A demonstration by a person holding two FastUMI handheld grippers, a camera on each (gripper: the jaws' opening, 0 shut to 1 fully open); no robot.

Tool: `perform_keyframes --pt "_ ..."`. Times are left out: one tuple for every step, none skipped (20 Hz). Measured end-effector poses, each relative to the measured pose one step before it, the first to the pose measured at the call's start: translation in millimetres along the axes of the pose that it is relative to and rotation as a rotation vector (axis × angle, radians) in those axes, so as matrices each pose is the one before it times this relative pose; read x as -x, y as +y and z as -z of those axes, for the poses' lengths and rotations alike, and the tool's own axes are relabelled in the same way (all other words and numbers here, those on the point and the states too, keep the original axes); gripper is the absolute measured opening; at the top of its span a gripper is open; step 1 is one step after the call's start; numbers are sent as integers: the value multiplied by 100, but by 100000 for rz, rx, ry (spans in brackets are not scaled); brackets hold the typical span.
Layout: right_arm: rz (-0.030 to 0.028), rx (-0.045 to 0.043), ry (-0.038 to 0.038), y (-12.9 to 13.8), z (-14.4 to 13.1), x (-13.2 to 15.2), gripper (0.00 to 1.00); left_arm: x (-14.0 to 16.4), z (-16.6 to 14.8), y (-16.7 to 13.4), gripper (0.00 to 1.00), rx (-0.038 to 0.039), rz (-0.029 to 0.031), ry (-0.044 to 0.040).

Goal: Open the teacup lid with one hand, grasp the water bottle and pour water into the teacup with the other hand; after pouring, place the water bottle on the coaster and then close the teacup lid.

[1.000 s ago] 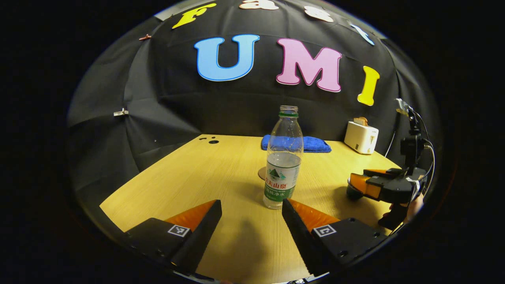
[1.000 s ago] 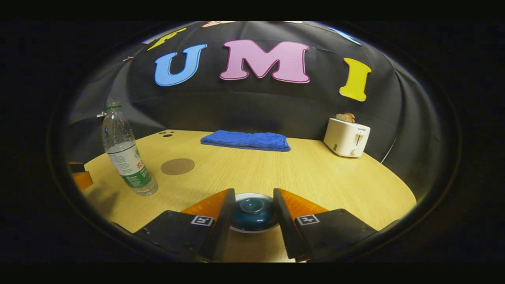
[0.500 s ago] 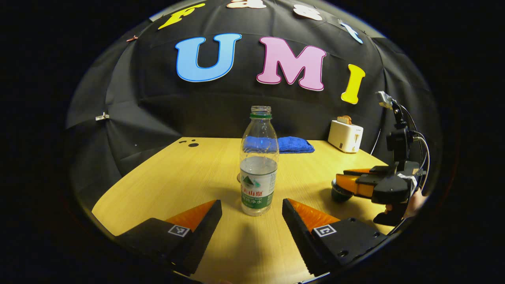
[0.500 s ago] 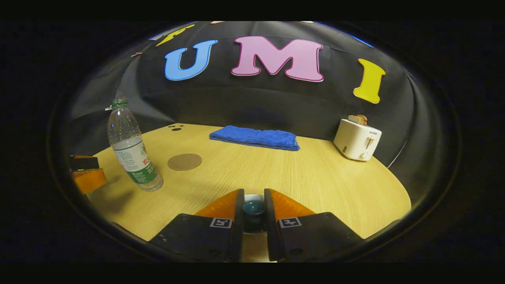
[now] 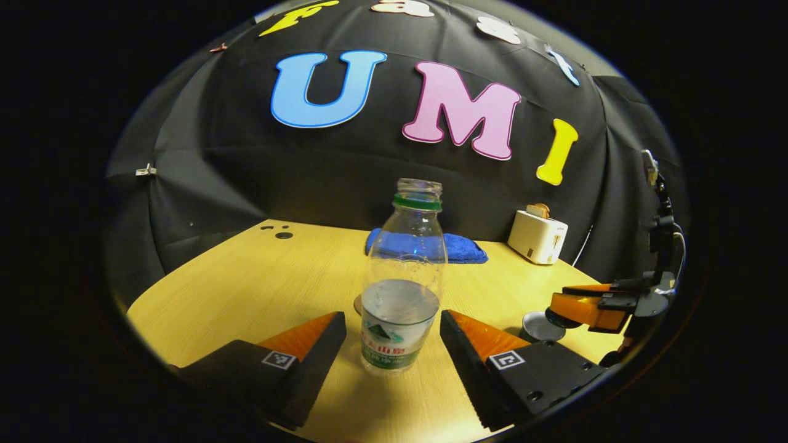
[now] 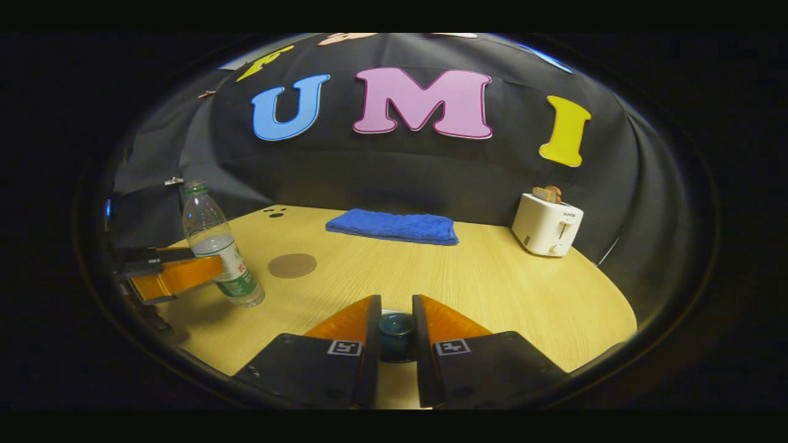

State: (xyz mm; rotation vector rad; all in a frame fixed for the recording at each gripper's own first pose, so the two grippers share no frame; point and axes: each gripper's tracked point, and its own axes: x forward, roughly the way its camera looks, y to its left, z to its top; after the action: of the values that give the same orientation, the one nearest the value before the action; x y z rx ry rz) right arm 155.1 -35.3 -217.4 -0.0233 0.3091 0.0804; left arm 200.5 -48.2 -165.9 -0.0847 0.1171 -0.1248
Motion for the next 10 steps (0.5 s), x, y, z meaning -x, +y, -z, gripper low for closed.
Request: perform_keyframes --pt "402 -795 180 -235 10 219 28 -613 -228 -100 98 -131 512 -454" --pt "403 -718 182 -146 39 107 28 -576 -287 -171 98 -799 780 -624" --pt "744 -497 -6 -305 -21 88 28 -651 -223 -270 98 -1427 1022 -890" --pt "963 -434 -100 -312 -29 95 28 -545 -305 -298 98 -1856 1316 -742" --pt "734 -952 -53 -310 16 14 28 -783 -194 -86 98 -1810 531 -368" --pt "500 -1288 259 -143 144 -68 28 -717 -236 -18 98 -1176 -98 -655" --pt "548 -1210 204 -245 101 -11 28 -500 -98 -141 98 -101 1061 183" --pt "527 -938 175 -178 156 -26 28 -310 -170 -113 98 129 183 -656" --pt "615 -777 777 -297 296 -45 28 -319 -246 -23 97 -309 -185 -913" --pt "225 -580 515 -218 249 47 28 -202 -66 172 93 -1123 -1060 -61"
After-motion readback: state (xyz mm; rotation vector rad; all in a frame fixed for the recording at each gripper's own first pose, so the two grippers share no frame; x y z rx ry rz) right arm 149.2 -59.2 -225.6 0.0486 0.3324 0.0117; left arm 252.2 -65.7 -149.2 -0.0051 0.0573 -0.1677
